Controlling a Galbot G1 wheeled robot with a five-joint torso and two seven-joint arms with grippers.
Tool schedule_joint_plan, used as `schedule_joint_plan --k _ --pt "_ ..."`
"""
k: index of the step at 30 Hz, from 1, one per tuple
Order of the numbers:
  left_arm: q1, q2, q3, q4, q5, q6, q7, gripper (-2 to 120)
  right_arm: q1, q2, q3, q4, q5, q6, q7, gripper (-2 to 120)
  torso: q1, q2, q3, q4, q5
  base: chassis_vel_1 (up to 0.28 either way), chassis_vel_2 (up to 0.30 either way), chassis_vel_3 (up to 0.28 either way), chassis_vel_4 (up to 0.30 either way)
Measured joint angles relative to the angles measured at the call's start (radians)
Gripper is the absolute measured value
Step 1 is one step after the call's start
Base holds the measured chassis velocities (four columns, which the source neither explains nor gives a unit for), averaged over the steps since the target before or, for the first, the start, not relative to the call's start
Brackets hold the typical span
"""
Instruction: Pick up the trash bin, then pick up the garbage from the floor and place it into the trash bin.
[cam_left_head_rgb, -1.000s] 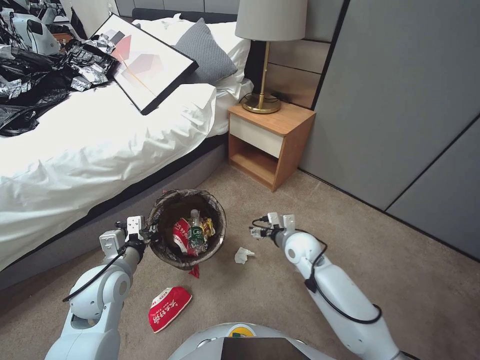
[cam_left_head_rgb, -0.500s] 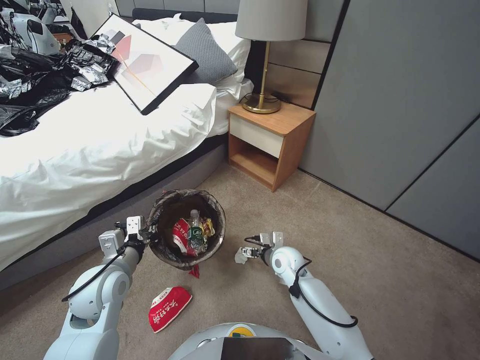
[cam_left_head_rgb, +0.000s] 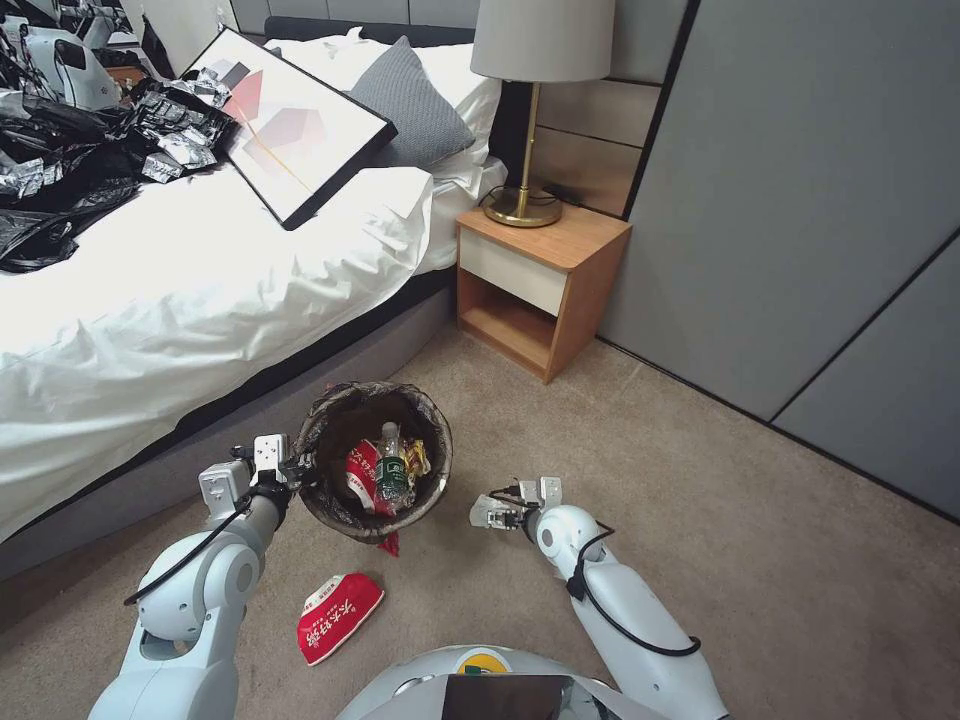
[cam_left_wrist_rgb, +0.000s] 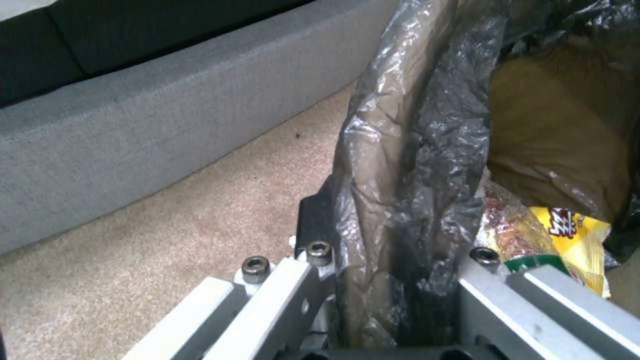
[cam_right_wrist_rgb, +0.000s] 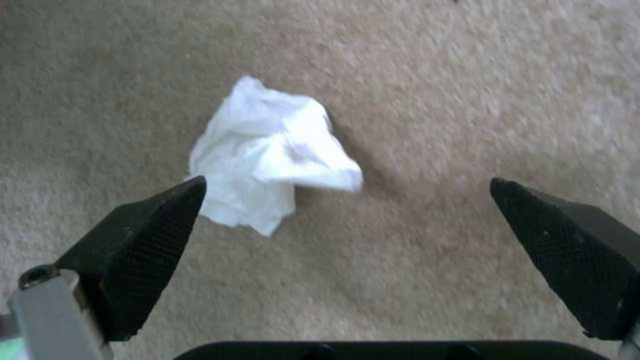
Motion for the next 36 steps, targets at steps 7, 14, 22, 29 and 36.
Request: schedule_joint_plan --k 7,14,22,29,36 --pt "0.000 0.003 0.001 -0.003 0.001 0.000 0.000 0 0.020 0.014 -0.012 -0.015 -0.016 0.011 -0.014 100 0.000 0.000 0.000 -0.0001 0.0000 0.000 0.000 0.000 0.000" --pt "0.000 0.000 0.001 -0.002 0.001 0.000 0.000 0 0.024 0.028 -0.019 -0.028 -0.031 0.016 -0.022 100 0.000 0.000 0.000 -0.0002 0.0001 0.000 0.000 0.000 0.000" --pt "0.000 -0.002 0.000 -0.001 0.001 0.000 0.001 0 0.023 0.051 -0.019 -0.073 -0.080 0.035 -0.053 100 0.000 0.000 0.000 -0.0002 0.0001 0.000 0.000 0.000 0.000" --pt "0.000 -0.004 -0.003 -0.001 0.002 0.000 0.002 0 0.038 0.059 -0.016 -0.120 -0.105 0.053 -0.075 100 0.000 0.000 0.000 -0.0002 0.0000 0.000 0.000 0.000 0.000" --pt "-0.002 -0.003 -0.005 0.004 0.002 -0.001 0.005 0 0.038 0.056 -0.010 -0.126 -0.126 0.073 -0.092 82 0.000 0.000 0.000 -0.0002 0.0000 0.000 0.000 0.000 0.000"
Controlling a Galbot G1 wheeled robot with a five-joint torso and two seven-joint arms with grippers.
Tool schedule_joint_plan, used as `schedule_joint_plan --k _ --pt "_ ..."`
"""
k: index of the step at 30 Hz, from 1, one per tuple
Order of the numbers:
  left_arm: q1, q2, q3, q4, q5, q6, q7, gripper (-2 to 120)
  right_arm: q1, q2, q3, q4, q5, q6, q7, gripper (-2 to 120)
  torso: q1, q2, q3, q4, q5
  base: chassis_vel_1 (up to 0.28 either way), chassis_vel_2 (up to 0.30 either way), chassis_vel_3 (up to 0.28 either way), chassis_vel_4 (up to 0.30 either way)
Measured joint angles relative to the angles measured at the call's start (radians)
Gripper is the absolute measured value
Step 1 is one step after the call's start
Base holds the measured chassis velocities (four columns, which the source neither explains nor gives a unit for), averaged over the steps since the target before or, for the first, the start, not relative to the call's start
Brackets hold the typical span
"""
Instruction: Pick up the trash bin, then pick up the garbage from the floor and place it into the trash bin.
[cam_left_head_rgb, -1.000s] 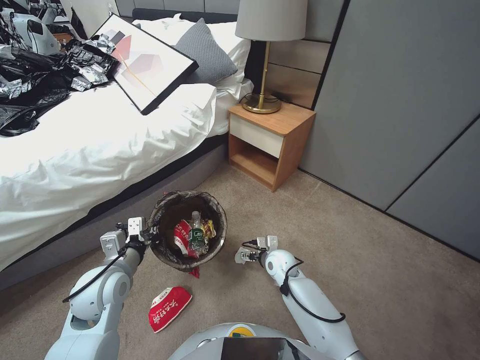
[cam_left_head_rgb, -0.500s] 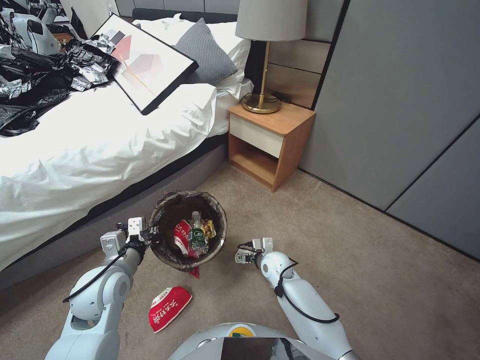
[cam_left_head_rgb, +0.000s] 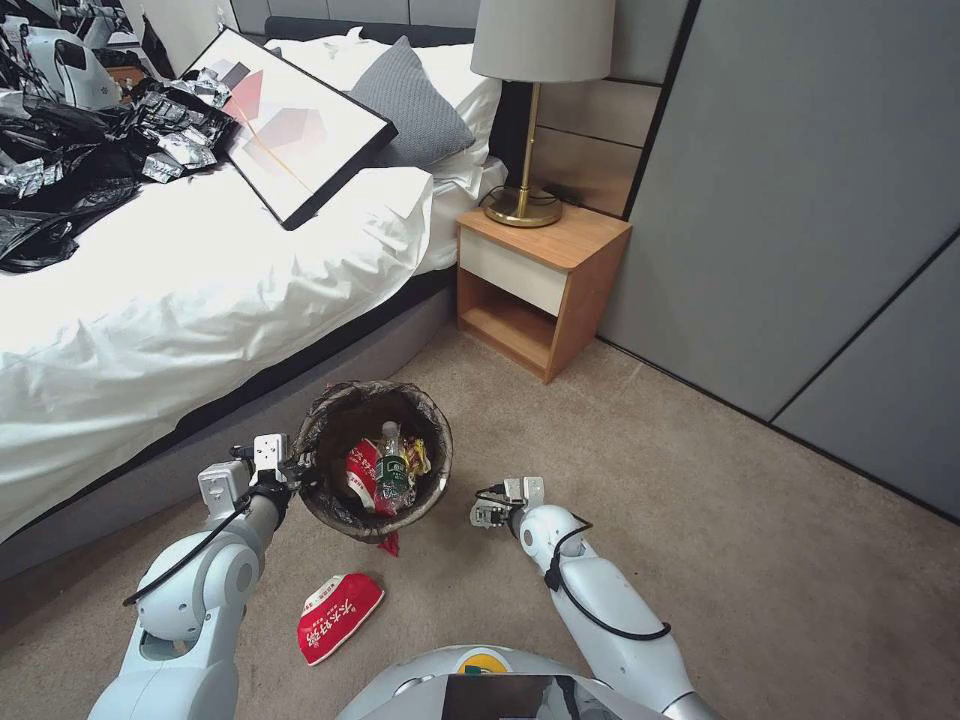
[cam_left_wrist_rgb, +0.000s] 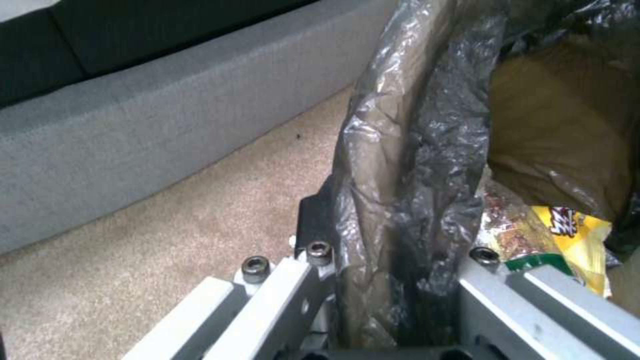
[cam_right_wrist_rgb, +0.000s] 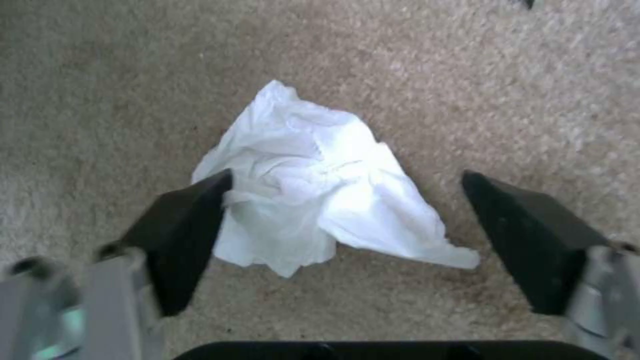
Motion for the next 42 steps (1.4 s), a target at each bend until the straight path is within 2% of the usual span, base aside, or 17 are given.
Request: schedule_joint_plan --k 1,3,4,6,7,9,13,16,17,20,21,23,34,40,42 --pt "0.000 0.000 0.000 0.000 0.000 0.000 0.000 0 0.000 0.000 0.000 0.000 0.000 0.000 0.000 82 0.000 0.000 0.000 0.0000 0.0000 0.000 0.000 0.000 0.000" --pt "-0.001 -0.001 0.002 0.002 0.000 0.000 0.000 0 0.000 -0.006 0.002 0.003 0.000 0.000 -0.004 71 0.000 0.000 0.000 0.0000 0.0000 0.000 0.000 0.000 0.000" --pt "-0.001 -0.001 0.002 0.002 0.000 0.000 0.000 0 0.000 -0.006 0.002 0.003 0.000 0.000 -0.004 71 0.000 0.000 0.000 0.0000 0.0000 0.000 0.000 0.000 0.000" --pt "-0.003 -0.003 0.004 0.005 0.002 0.000 0.001 0 -0.003 -0.008 0.004 -0.002 -0.004 0.002 -0.007 59 0.000 0.000 0.000 -0.0001 0.0000 0.000 0.000 0.000 0.000" --pt "-0.003 -0.003 0.004 0.005 0.002 0.000 0.001 0 -0.003 -0.008 0.004 -0.002 -0.004 0.002 -0.007 59 0.000 0.000 0.000 -0.0001 0.0000 0.000 0.000 0.000 0.000" --pt "-0.003 -0.003 0.003 0.007 0.003 0.000 0.002 0 -0.006 -0.008 0.005 -0.002 -0.009 0.005 -0.011 48 0.000 0.000 0.000 -0.0001 -0.0001 0.000 0.000 0.000 0.000" --pt "-0.004 -0.002 0.002 0.008 0.003 0.000 0.003 0 -0.008 -0.007 0.005 -0.002 -0.011 0.006 -0.013 39 0.000 0.000 0.000 -0.0001 0.0000 0.000 0.000 0.000 0.000" --pt "-0.005 -0.003 0.002 0.008 0.004 0.000 0.003 0 -0.008 -0.005 0.005 -0.002 -0.012 0.006 -0.013 24 0.000 0.000 0.000 0.0000 0.0000 0.000 0.000 0.000 0.000" --pt "-0.005 -0.003 0.002 0.008 0.004 0.000 0.003 0 -0.008 -0.005 0.005 -0.002 -0.012 0.006 -0.013 24 0.000 0.000 0.000 0.0000 0.0000 0.000 0.000 0.000 0.000" --pt "-0.006 -0.004 0.002 0.009 0.004 0.000 0.003 0 -0.010 -0.004 0.005 -0.002 -0.014 0.006 -0.014 14 0.000 0.000 0.000 0.0001 0.0000 0.000 0.000 0.000 0.000" --pt "-0.006 -0.004 0.002 0.009 0.004 0.000 0.003 0 -0.010 -0.004 0.005 -0.002 -0.014 0.006 -0.014 3 0.000 0.000 0.000 0.0001 0.0000 0.000 0.000 0.000 0.000" --pt "-0.006 -0.004 0.002 0.009 0.004 0.000 0.003 0 -0.011 -0.003 0.005 -0.002 -0.014 0.006 -0.014 0 0.000 0.000 0.000 0.0001 0.0001 0.000 0.000 0.000 0.000" --pt "-0.008 -0.006 0.002 0.011 0.005 0.000 0.003 0 -0.020 -0.012 0.008 0.036 -0.006 0.003 -0.006 0 0.000 0.000 0.000 0.0000 0.0001 0.000 0.000 0.000 0.000" --pt "-0.010 -0.007 0.003 0.011 0.006 0.000 0.002 0 -0.043 -0.044 0.012 0.126 0.025 -0.012 0.020 0 0.000 0.000 0.000 0.0000 0.0002 0.000 0.000 0.000 0.000" --pt "-0.009 -0.005 0.002 0.006 0.005 0.000 0.002 0 -0.060 -0.071 0.022 0.207 0.067 -0.024 0.044 0 0.000 0.000 0.000 -0.0001 0.0001 0.000 0.000 0.000 0.000"
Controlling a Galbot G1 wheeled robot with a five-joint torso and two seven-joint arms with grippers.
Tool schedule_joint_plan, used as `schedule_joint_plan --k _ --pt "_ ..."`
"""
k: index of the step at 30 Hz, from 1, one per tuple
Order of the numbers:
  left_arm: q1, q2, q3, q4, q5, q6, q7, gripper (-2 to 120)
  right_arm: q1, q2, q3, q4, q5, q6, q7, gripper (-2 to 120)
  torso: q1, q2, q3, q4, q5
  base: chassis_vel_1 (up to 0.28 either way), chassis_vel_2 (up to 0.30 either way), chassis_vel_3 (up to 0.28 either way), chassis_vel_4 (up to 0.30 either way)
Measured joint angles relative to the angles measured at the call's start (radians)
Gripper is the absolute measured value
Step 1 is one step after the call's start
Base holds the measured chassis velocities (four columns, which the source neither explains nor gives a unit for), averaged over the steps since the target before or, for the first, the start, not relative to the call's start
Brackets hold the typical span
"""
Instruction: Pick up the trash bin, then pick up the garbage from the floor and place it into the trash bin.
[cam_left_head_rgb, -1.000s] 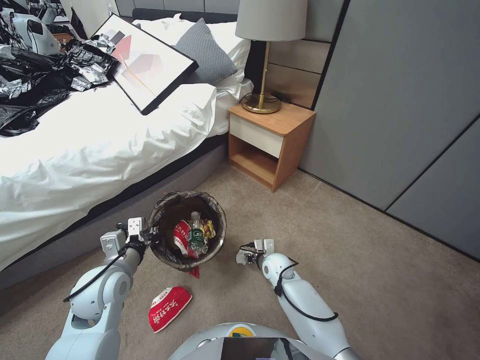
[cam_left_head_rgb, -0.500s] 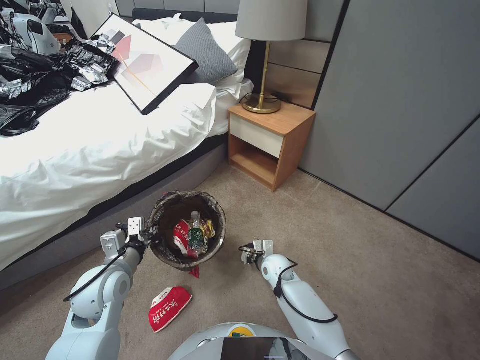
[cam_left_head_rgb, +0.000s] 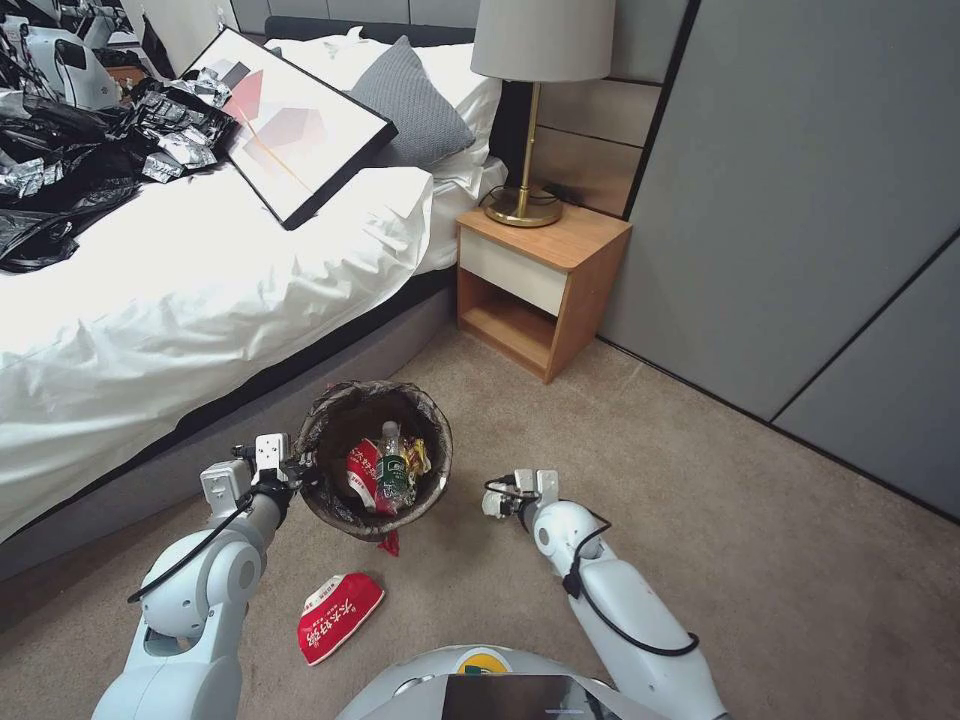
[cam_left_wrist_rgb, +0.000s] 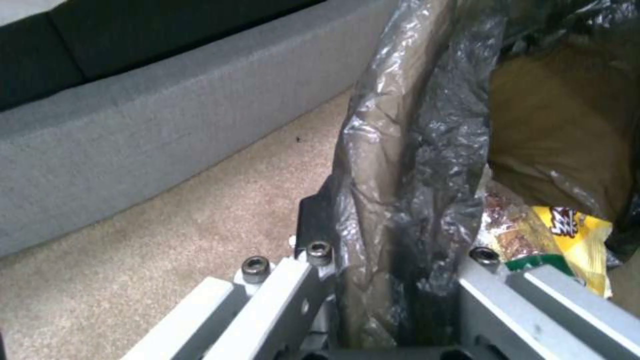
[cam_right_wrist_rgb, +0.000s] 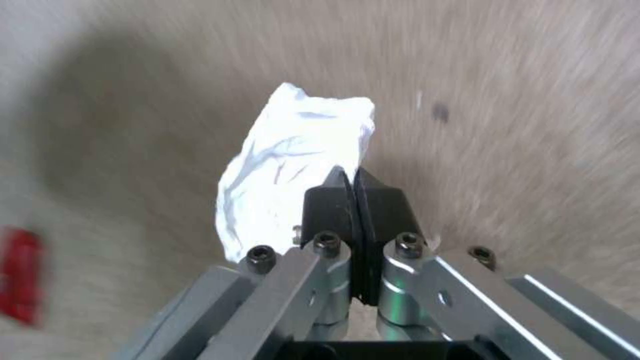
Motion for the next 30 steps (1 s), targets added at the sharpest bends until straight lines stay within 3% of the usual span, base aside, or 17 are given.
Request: schedule_joint_plan --k 4,7,8,11,12,15,16,18,23,26,27,30 --pt "0.004 0.005 -0.001 -0.007 -0.002 0.000 -0.001 0 -0.016 -0.048 0.019 0.139 0.099 -0.026 0.044 0 0.000 0.000 0.000 0.0001 0.0001 0.000 0.000 0.000 0.000" --pt "0.011 0.010 0.007 -0.015 -0.001 0.000 -0.004 0 -0.037 -0.160 0.062 0.360 0.255 -0.071 0.095 0 0.000 0.000 0.000 0.0002 0.0003 0.000 0.000 0.000 0.000" --pt "0.011 0.010 0.007 -0.015 -0.001 0.000 -0.004 0 -0.037 -0.160 0.062 0.360 0.255 -0.071 0.095 0 0.000 0.000 0.000 0.0002 0.0003 0.000 0.000 0.000 0.000" --pt "0.011 0.008 0.017 -0.015 0.006 0.000 -0.002 0 -0.024 -0.313 0.107 0.549 0.362 -0.079 0.112 0 0.000 0.000 0.000 -0.0004 -0.0002 0.000 0.000 0.000 0.000" --pt "0.011 0.008 0.017 -0.015 0.006 0.000 -0.002 0 -0.024 -0.313 0.107 0.549 0.362 -0.079 0.112 0 0.000 0.000 0.000 -0.0004 -0.0002 0.000 0.000 0.000 0.000" --pt "0.008 -0.005 0.033 -0.001 0.035 0.000 0.012 0 0.132 -0.504 0.135 0.811 0.600 -0.080 0.107 0 0.000 0.000 0.000 0.0003 0.0001 0.000 0.000 0.000 0.000" --pt "0.008 -0.005 0.033 -0.001 0.035 0.000 0.012 0 0.132 -0.504 0.135 0.811 0.600 -0.080 0.107 0 0.000 0.000 0.000 0.0003 0.0001 0.000 0.000 0.000 0.000" --pt "0.008 -0.013 0.036 0.001 0.045 0.000 0.019 0 0.287 -0.555 0.095 0.864 0.702 -0.080 0.072 0 0.000 0.000 0.000 0.0004 0.0000 0.000 0.000 0.000 0.000" --pt "0.008 -0.016 0.037 0.001 0.051 0.000 0.025 0 0.471 -0.578 -0.009 0.861 0.751 -0.076 -0.026 0 0.000 0.000 0.000 0.0001 -0.0001 0.000 0.000 0.000 0.000" --pt "0.007 -0.018 0.032 0.001 0.051 0.000 0.026 0 0.616 -0.564 -0.198 0.813 0.750 -0.064 -0.081 0 0.000 0.000 0.000 0.0001 0.0000 0.000 0.000 0.000 0.000" --pt "0.007 -0.018 0.032 0.001 0.051 0.000 0.026 0 0.616 -0.564 -0.198 0.813 0.750 -0.064 -0.081 0 0.000 0.000 0.000 0.0001 0.0000 0.000 0.000 0.000 0.000" --pt "0.005 -0.021 0.027 0.004 0.051 0.000 0.027 0 0.719 -0.527 -0.375 0.768 0.715 -0.060 -0.090 0 0.000 0.000 0.000 0.0005 -0.0004 0.000 0.000 0.000 0.000"
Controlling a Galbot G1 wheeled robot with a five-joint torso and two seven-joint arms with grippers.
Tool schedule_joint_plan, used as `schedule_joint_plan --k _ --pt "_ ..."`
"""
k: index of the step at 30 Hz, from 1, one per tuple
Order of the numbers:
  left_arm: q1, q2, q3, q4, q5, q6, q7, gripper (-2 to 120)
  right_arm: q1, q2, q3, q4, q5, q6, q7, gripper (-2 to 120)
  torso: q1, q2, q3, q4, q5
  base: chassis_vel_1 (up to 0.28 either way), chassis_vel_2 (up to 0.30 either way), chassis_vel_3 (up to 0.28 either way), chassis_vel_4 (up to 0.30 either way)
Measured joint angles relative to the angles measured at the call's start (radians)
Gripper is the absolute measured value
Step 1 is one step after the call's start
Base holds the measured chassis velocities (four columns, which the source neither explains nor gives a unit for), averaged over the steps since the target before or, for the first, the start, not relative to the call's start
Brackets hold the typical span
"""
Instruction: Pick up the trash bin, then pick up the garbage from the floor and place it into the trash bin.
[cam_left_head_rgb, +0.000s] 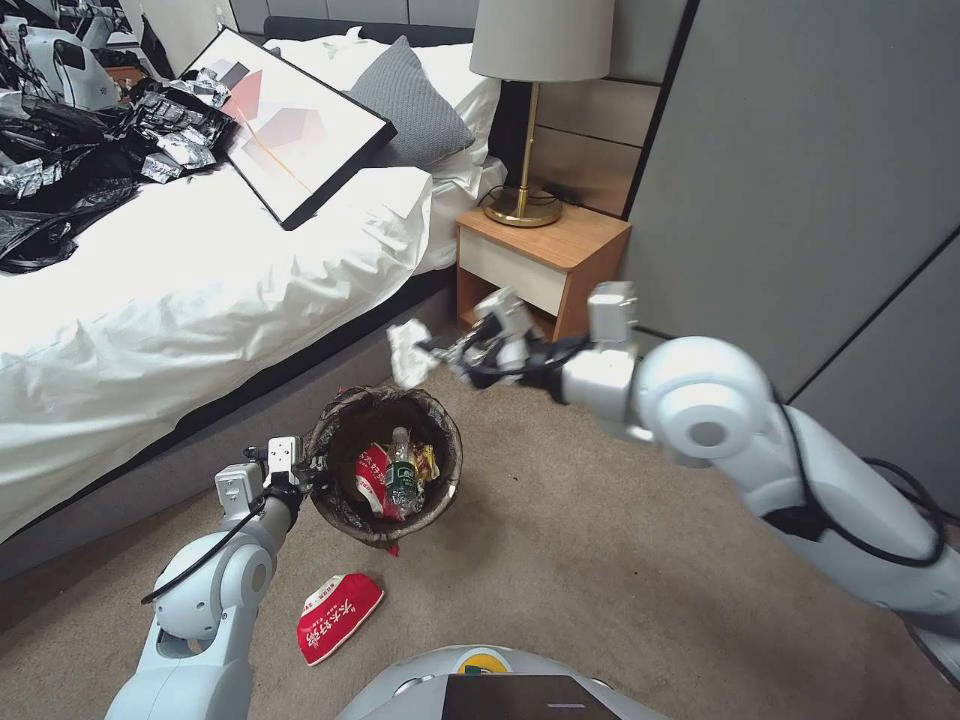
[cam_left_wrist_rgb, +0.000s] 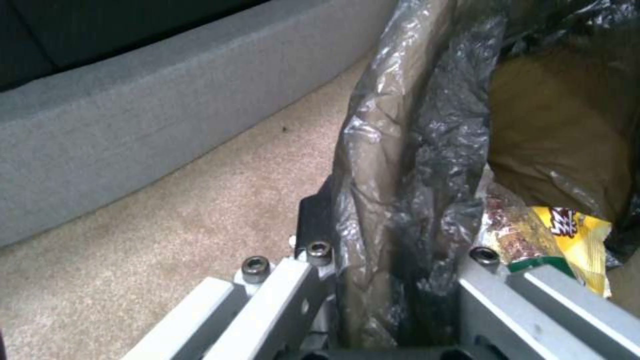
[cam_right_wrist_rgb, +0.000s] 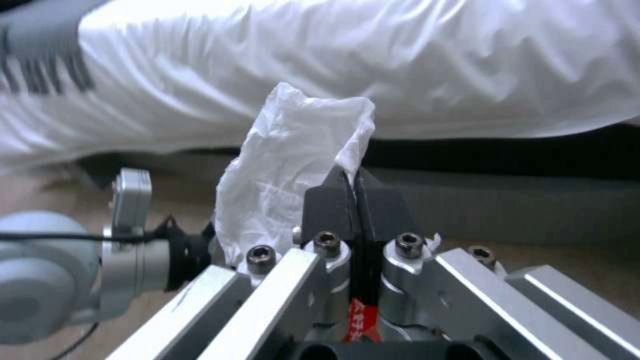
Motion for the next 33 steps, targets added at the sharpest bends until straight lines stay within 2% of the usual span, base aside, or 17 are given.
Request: schedule_joint_plan --k 1,5,14,19,21,22,23,24,27,28,31,32,33 --pt "0.000 0.000 0.000 0.000 0.000 0.000 0.000 0 0.000 0.000 0.000 0.000 0.000 0.000 0.000 0 0.000 0.000 0.000 0.0000 0.0000 0.000 0.000 0.000 0.000" --pt "-0.002 -0.003 -0.011 0.005 -0.002 0.000 0.001 0 0.026 0.040 -0.148 -0.074 -0.076 0.001 0.001 0 0.000 0.000 0.000 -0.0002 0.0002 0.000 0.000 0.000 0.000" --pt "-0.016 -0.003 -0.019 0.020 -0.005 0.000 0.002 0 -0.047 0.073 -0.222 -0.184 -0.188 0.009 -0.012 0 0.000 0.000 0.000 -0.0006 0.0002 0.000 0.000 0.000 0.000" --pt "-0.018 -0.009 -0.020 0.026 -0.004 0.000 0.002 0 -0.087 0.099 -0.255 -0.268 -0.268 0.052 -0.030 -1 0.000 0.000 0.000 -0.0004 0.0002 0.000 0.000 0.000 0.000" --pt "-0.017 -0.011 -0.022 0.027 -0.003 0.000 0.003 0 -0.111 0.119 -0.257 -0.317 -0.292 0.094 -0.029 7 0.000 0.000 0.000 -0.0006 0.0002 0.000 0.000 0.000 0.000" --pt "-0.017 -0.011 -0.022 0.027 -0.003 0.000 0.003 0 -0.111 0.119 -0.257 -0.317 -0.292 0.094 -0.029 7 0.000 0.000 0.000 -0.0006 0.0002 0.000 0.000 0.000 0.000" --pt "-0.016 -0.012 -0.024 0.027 -0.003 0.000 0.004 0 -0.123 0.133 -0.255 -0.338 -0.294 0.107 -0.028 14 0.000 0.000 0.000 -0.0005 0.0003 0.000 0.000 0.000 0.000" --pt "-0.016 -0.012 -0.024 0.027 -0.003 0.000 0.004 0 -0.123 0.133 -0.255 -0.338 -0.294 0.107 -0.028 14 0.000 0.000 0.000 -0.0005 0.0003 0.000 0.000 0.000 0.000" --pt "-0.016 -0.011 -0.030 0.027 -0.002 0.000 0.005 0 -0.136 0.159 -0.250 -0.364 -0.290 0.120 -0.020 29 0.000 0.000 0.000 -0.0003 0.0003 0.000 0.000 0.000 0.000" --pt "-0.016 -0.011 -0.030 0.027 -0.002 0.000 0.005 0 -0.136 0.159 -0.250 -0.364 -0.290 0.120 -0.020 29 0.000 0.000 0.000 -0.0003 0.0003 0.000 0.000 0.000 0.000" --pt "-0.015 -0.011 -0.031 0.027 -0.003 0.000 0.006 0 -0.127 0.172 -0.266 -0.367 -0.283 0.120 -0.016 43 0.000 0.000 0.000 -0.0004 0.0002 0.000 0.000 0.000 0.000" --pt "-0.015 -0.011 -0.031 0.027 -0.003 0.000 0.006 0 -0.127 0.172 -0.266 -0.367 -0.283 0.120 -0.016 43 0.000 0.000 0.000 -0.0004 0.0002 0.000 0.000 0.000 0.000" --pt "-0.015 -0.012 -0.031 0.027 -0.003 0.000 0.006 0 -0.123 0.175 -0.272 -0.370 -0.282 0.120 -0.016 48 0.000 0.000 0.000 -0.0003 0.0002 0.000 0.000 0.000 0.000"
